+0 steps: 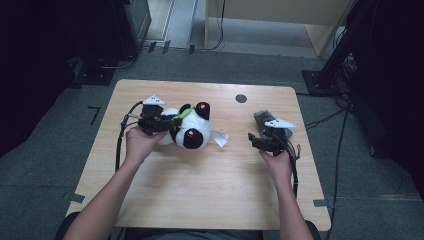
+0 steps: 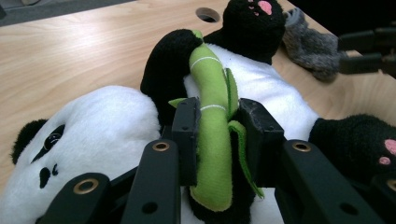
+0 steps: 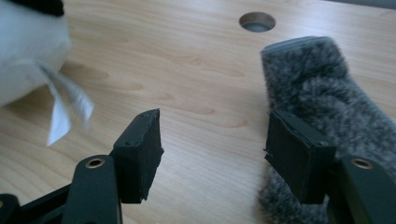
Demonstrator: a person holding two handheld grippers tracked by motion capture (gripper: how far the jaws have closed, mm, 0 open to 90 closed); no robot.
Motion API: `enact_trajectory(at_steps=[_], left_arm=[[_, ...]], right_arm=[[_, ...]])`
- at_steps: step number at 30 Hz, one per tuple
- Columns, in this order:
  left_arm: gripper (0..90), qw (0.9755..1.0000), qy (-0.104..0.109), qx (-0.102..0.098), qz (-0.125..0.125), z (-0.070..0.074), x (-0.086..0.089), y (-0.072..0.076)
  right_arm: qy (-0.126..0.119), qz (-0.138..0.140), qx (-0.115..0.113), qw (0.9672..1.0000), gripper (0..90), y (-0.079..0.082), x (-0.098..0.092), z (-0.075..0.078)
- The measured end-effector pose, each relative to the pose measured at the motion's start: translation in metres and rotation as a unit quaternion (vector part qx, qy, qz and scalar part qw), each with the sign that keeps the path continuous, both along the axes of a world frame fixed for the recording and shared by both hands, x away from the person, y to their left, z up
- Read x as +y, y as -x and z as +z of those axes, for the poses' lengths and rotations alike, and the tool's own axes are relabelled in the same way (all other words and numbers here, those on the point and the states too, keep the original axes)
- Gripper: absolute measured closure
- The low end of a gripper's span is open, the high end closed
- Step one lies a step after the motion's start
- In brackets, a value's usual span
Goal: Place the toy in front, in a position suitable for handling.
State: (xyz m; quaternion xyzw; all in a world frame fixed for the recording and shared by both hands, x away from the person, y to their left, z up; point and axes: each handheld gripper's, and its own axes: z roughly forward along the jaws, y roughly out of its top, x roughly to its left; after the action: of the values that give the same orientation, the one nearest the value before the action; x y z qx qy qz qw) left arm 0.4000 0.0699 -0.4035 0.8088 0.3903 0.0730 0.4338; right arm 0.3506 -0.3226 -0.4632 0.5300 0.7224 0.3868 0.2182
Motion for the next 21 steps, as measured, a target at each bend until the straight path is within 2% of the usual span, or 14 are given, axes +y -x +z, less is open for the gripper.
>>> enact_trajectory(at_steps=[3, 5, 8, 12, 15, 18, 21], left_arm=[[69.3, 1.0000, 0.000, 0.000, -0.003, 0.000, -0.006, 0.008], [69.3, 1.0000, -0.002, 0.001, -0.002, 0.000, -0.009, 0.014], [69.3, 1.0000, -0.001, 0.005, -0.001, -0.001, -0.014, 0.023], [69.1, 1.0000, -0.002, 0.002, -0.004, -0.003, -0.020, 0.036], [69.1, 1.0000, -0.007, 0.002, -0.007, -0.005, -0.024, 0.044], [69.1, 1.0000, -0.003, 0.001, -0.006, -0.006, -0.027, 0.051], [69.1, 1.0000, 0.005, 0.005, -0.006, -0.008, -0.030, 0.057]], right_arm=[[-0.004, -0.012, -0.011, 0.9999, 36.1, -0.001, -0.008, 0.002], [-0.009, -0.016, -0.010, 0.9998, 36.8, -0.002, -0.013, 0.003], [0.011, -0.030, -0.013, 0.9994, 39.3, -0.005, -0.019, 0.005], [0.009, -0.043, -0.012, 0.9990, 40.2, -0.011, -0.027, 0.004], [0.017, -0.055, -0.015, 0.9983, 40.6, -0.014, -0.031, 0.002], [0.009, -0.063, -0.018, 0.9978, 40.6, -0.016, -0.034, 0.001], [0.022, -0.074, -0.021, 0.9968, 40.8, -0.021, -0.037, -0.001]])
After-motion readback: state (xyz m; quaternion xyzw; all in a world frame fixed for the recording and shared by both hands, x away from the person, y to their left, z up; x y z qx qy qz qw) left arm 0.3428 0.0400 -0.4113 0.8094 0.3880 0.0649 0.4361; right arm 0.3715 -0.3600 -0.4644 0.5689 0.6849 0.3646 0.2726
